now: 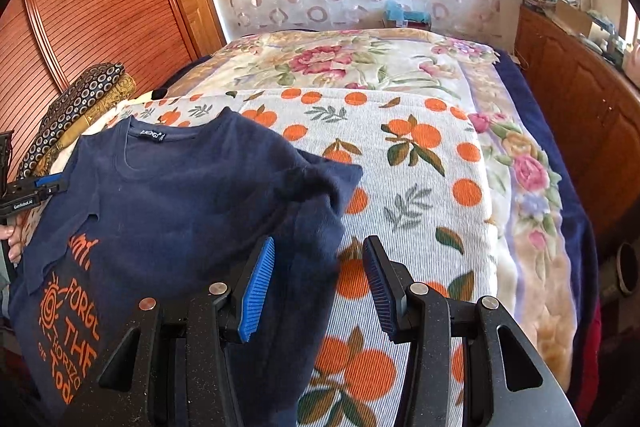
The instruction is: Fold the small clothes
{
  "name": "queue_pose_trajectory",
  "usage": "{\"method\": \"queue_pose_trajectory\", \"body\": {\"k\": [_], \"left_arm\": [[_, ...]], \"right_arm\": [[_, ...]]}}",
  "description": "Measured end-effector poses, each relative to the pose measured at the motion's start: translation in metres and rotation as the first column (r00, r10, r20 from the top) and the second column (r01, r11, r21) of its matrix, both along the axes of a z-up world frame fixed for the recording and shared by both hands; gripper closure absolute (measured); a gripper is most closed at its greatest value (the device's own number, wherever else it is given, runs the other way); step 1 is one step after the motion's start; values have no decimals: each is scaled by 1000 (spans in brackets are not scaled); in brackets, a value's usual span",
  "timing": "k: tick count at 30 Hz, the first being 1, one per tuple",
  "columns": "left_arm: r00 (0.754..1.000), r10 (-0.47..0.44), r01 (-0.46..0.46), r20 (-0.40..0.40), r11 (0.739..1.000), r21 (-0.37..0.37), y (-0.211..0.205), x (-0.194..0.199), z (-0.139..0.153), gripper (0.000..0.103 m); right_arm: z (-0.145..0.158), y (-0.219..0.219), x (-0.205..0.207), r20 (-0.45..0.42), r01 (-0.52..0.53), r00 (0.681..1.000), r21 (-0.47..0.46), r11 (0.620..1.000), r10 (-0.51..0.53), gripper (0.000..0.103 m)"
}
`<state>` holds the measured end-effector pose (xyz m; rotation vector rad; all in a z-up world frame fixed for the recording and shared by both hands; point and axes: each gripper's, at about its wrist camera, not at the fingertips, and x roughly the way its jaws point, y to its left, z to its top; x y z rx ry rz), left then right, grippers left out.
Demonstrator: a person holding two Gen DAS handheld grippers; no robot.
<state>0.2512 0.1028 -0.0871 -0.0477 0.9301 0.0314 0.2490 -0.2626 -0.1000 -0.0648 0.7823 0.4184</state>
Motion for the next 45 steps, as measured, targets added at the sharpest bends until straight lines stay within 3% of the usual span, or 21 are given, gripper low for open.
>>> {"method": "queue_pose_trajectory", "body": {"k": [4, 16, 19, 20, 22, 23, 24, 28, 33, 39, 45], "left_arm": [[1000, 4, -4, -2, 1000, -3, -2, 2, -1, 76], [1000, -19, 20, -23, 1000, 19, -9, 23, 0, 77], [1000, -24, 24, -18, 1000, 4, -9, 27, -1, 94], [1000, -20, 20, -16, 1000, -3, -8, 28, -1, 95], [1000, -27, 27, -8, 1000, 5, -8, 27, 0, 97], [999, -31, 32, -6, 999, 9, -8, 27, 1, 97], [999, -35, 35, -6, 999, 6, -7, 26, 2, 97], [997, -68, 69, 37, 997, -16, -5, 18, 17, 98], [985, -120, 125, 121, 992, -32, -10, -11, 48, 98], [958, -179, 195, 226, 979, -50, -12, -76, 82, 98], [940, -215, 242, 264, 967, -73, -13, -160, 83, 98]], "right_arm": [[-1, 6, 2, 6, -9, 1000, -10, 1000, 9, 55], [-3, 27, 4, 42, -35, 998, -99, 994, 39, 55], [-3, 25, 5, 43, -42, 998, -91, 995, 46, 55], [-3, 24, 6, 42, -44, 998, -86, 995, 48, 56], [-2, 24, 8, 39, -49, 998, -80, 996, 52, 73], [-2, 23, 10, 31, -50, 998, -71, 996, 53, 76], [-2, 23, 12, 18, -58, 998, -57, 997, 59, 88], [2, 24, 12, 12, -63, 998, -43, 997, 63, 95], [23, 27, -15, 82, -68, 994, 11, 998, 67, 97], [51, 29, -80, 185, -103, 978, 43, 994, 93, 97], [50, 19, -165, 215, -124, 970, 38, 992, 113, 97]]}}
